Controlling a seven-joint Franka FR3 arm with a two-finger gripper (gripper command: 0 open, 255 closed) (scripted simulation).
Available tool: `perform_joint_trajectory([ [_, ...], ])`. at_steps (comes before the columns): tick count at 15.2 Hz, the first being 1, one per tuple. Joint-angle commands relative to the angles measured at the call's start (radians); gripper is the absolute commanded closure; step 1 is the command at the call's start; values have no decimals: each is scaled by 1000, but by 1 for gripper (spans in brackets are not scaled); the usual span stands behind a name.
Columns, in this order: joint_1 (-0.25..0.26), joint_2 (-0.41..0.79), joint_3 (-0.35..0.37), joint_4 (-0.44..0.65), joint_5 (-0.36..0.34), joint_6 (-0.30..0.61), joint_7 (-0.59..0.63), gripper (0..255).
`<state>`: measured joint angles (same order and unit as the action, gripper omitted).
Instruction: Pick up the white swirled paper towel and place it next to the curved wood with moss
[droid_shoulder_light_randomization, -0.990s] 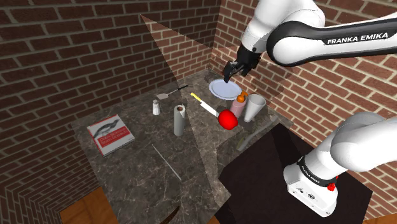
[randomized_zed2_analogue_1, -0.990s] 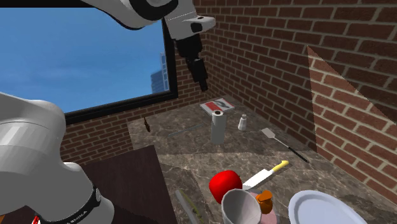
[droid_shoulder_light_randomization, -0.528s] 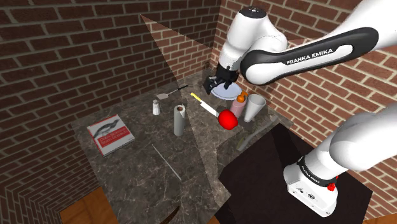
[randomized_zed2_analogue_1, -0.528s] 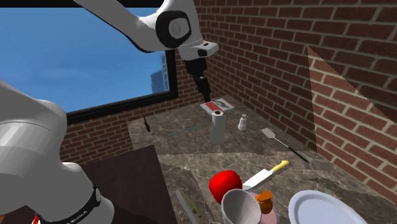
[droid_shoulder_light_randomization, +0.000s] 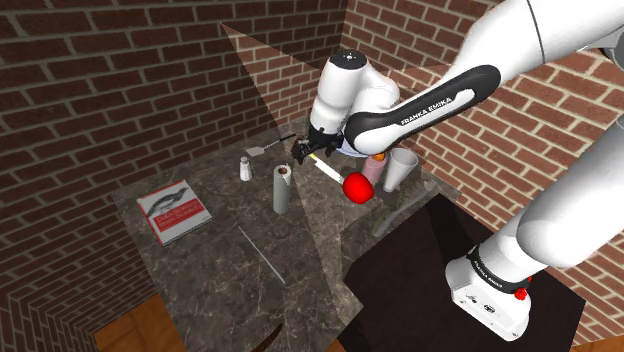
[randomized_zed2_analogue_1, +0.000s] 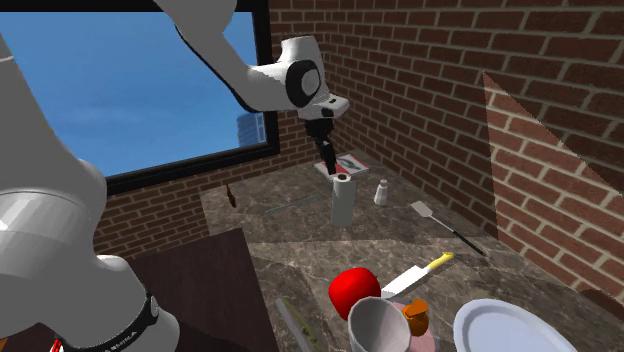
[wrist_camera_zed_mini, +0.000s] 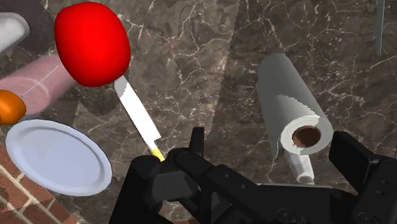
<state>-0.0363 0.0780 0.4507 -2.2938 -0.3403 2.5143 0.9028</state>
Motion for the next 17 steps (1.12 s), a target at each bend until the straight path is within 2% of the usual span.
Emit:
perform_joint_trajectory([
  [1, 17, 87, -4, 51, -69, 16, 80, 0],
  [4, 59, 213, -30, 136, -155, 32, 174, 0],
  [8, 126, 374, -77, 266, -231, 43, 266, 0],
  [17, 158, 475, -127, 311, -292, 95, 308, 0],
])
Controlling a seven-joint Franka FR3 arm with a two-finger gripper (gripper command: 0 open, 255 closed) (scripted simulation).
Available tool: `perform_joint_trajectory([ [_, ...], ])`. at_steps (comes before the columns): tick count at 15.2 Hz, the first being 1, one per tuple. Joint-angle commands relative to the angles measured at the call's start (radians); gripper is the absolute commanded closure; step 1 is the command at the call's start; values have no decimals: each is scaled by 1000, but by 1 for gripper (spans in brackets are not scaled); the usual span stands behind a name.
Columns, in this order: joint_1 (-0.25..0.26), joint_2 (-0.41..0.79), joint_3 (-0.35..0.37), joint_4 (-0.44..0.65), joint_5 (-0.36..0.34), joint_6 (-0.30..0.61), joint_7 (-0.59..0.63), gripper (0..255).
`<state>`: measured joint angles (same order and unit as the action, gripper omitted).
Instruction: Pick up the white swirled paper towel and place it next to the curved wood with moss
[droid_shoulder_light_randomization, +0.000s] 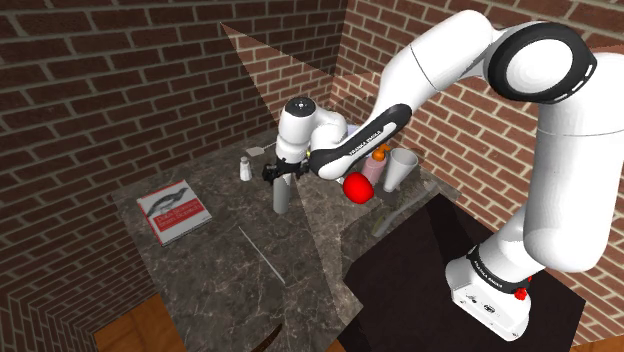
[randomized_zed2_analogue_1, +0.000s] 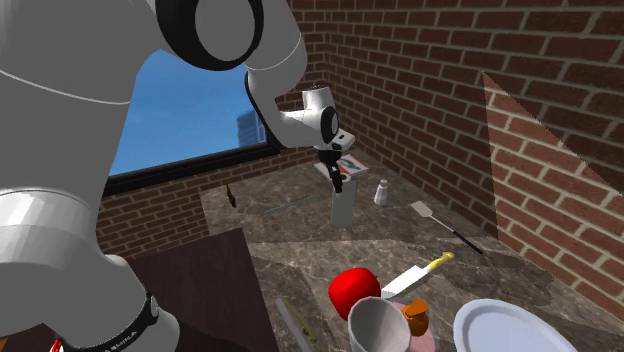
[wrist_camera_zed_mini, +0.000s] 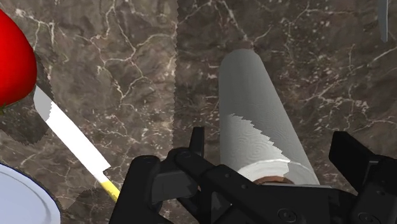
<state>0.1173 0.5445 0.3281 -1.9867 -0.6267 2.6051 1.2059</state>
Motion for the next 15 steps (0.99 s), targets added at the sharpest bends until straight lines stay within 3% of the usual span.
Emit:
perform_joint_trajectory([
  [1, 4, 9, -4, 4, -6, 5, 5, 0],
  [7, 4, 9, -4, 4, -6, 4, 5, 0],
  [8, 4, 9, -4, 4, -6, 4, 5, 255],
  [15, 4, 9, -4, 4, -6, 4, 5, 255],
])
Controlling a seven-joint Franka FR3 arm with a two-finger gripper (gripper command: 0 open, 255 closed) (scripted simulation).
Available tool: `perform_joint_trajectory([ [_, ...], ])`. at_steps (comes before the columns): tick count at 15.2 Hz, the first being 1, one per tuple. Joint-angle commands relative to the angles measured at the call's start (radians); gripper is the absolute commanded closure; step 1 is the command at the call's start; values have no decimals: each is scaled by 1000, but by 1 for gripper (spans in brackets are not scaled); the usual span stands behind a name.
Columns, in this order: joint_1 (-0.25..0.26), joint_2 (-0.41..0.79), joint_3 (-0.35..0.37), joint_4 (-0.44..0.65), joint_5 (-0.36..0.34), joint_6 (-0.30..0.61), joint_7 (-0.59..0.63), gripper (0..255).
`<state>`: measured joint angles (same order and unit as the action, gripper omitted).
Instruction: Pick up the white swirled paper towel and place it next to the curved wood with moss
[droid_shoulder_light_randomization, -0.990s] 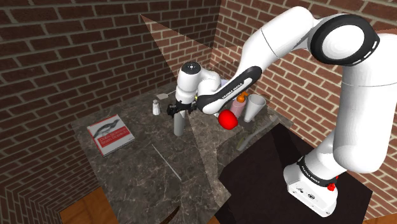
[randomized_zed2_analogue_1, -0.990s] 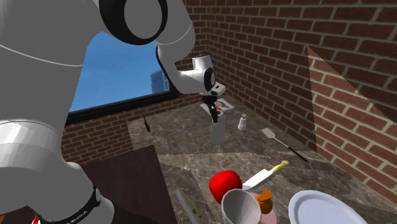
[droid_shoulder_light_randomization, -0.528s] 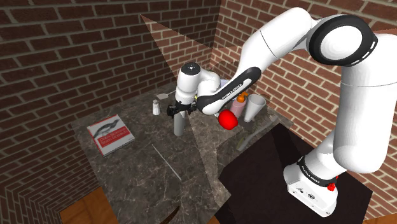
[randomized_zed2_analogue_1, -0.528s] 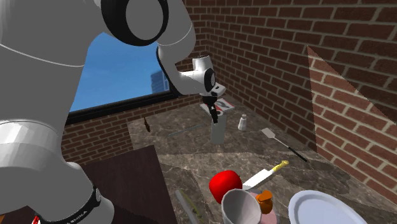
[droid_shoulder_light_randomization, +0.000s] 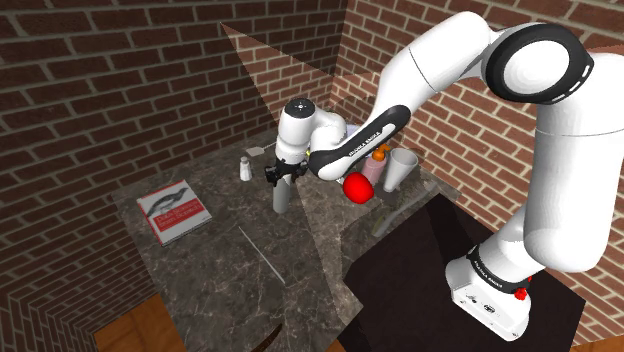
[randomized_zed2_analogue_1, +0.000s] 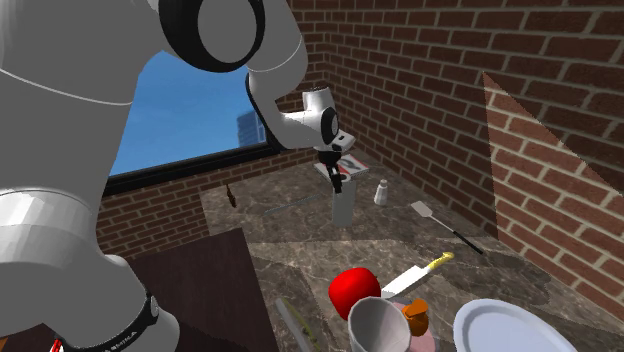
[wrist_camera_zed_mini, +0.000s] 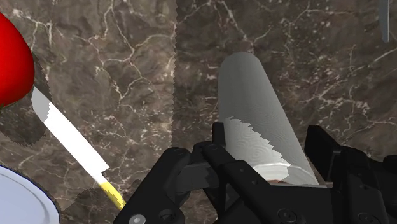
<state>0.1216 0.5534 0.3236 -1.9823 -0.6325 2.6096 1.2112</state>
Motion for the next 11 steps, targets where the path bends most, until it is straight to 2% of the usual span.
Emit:
perform_joint_trajectory([
  [1, 0, 0, 0, 0, 0, 0, 0, 255],
  [11, -39, -92, 54, -13, 75, -74, -64, 255],
])
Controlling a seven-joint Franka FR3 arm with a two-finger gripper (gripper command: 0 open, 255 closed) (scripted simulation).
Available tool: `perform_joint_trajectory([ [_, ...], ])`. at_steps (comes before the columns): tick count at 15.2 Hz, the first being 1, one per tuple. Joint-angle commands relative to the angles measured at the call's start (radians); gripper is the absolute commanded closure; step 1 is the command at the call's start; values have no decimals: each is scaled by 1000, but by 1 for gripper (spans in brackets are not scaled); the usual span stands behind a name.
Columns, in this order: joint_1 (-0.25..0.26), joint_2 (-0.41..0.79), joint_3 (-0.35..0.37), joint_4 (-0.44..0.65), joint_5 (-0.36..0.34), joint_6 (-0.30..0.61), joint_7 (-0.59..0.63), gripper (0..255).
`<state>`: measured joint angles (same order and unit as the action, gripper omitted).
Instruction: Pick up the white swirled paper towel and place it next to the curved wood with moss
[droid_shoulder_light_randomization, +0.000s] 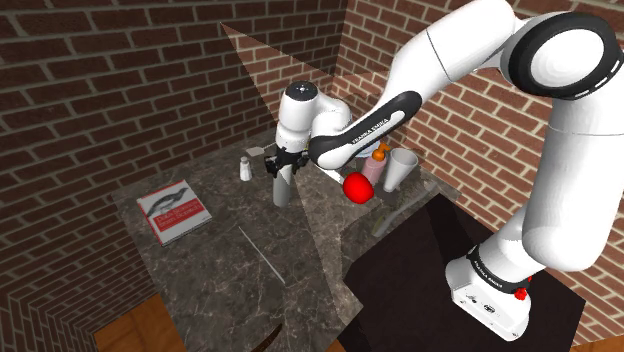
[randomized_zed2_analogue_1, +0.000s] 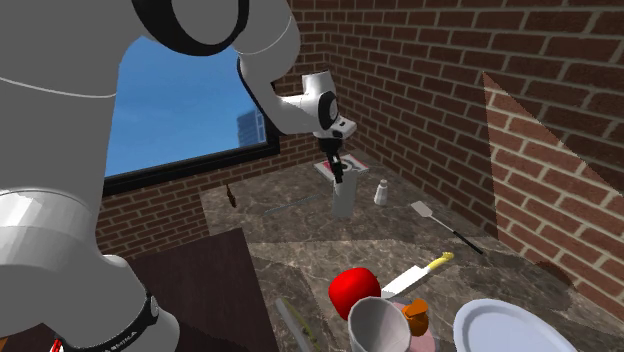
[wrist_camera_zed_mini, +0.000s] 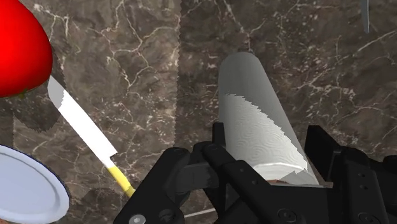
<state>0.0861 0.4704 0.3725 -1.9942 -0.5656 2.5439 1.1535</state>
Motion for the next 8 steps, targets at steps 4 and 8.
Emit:
perform_joint_trajectory([
  [4, -19, -48, 27, -1, 42, -43, -36, 255],
  [8, -33, -85, 47, 3, 77, -79, -64, 255],
])
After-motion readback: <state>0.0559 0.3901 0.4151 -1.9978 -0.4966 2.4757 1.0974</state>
